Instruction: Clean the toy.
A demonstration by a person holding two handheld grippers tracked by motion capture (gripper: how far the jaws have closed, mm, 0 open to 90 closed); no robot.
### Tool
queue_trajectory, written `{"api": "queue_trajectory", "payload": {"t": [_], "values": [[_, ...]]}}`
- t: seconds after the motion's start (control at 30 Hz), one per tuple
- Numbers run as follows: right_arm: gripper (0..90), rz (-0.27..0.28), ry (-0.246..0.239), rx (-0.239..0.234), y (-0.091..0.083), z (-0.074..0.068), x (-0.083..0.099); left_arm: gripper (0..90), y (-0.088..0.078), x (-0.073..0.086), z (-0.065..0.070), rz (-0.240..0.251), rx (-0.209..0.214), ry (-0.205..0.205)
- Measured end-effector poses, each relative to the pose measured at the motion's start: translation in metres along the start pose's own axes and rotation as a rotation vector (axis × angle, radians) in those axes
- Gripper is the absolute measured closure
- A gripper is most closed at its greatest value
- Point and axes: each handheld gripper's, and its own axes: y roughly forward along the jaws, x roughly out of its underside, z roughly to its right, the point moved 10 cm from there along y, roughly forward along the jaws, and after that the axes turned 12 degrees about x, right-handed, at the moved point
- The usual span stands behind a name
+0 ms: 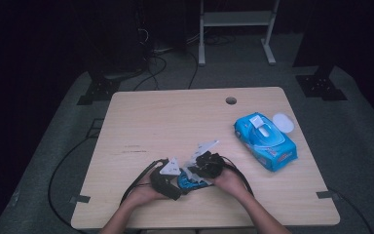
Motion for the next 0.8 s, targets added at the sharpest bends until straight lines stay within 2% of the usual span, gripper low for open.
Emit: {"api": "queue_trajectory", "payload": {"t": [0.1, 0.2, 0.27, 0.33, 0.37, 0.43, 0.5, 0.57, 0.67, 0.8], "values": [[84.6, -0.017, 0.030, 0.053, -0.008, 0.023, 0.012, 23.1, 0.000, 0.000, 0.000, 0.001, 0.001, 0.000], [84.6, 0.002, 0.080, 0.039, -0.016, 0.034, 0.020, 23.0, 0.000, -0.001, -0.001, -0.003, 0.002, 0.002], [84.7, -0.002, 0.069, 0.058, -0.018, 0.033, 0.021, 23.0, 0.000, -0.001, -0.001, -0.004, 0.002, 0.002], [84.8, 0.001, 0.061, 0.055, -0.017, 0.030, 0.019, 23.0, 0.000, -0.001, -0.001, -0.004, 0.003, 0.002], [85.0, 0.022, 0.049, 0.042, -0.015, 0.022, 0.015, 23.0, 0.000, 0.000, 0.000, -0.005, 0.001, 0.001], [85.0, 0.025, 0.035, 0.042, -0.015, 0.020, 0.014, 23.0, 0.000, 0.000, 0.000, -0.003, 0.001, 0.001], [84.9, 0.016, 0.045, 0.035, -0.018, 0.025, 0.018, 23.0, 0.000, 0.000, -0.001, -0.006, 0.000, 0.002], [84.9, 0.004, 0.044, 0.057, -0.023, 0.033, 0.026, 23.0, 0.000, 0.000, -0.001, -0.008, 0.000, 0.003], [84.9, -0.001, 0.071, 0.062, -0.032, 0.040, 0.038, 23.0, 0.000, 0.000, -0.001, -0.007, 0.003, 0.002], [85.1, 0.017, 0.108, 0.055, -0.039, 0.041, 0.044, 22.6, 0.000, 0.000, -0.001, -0.006, -0.001, -0.004]]}}
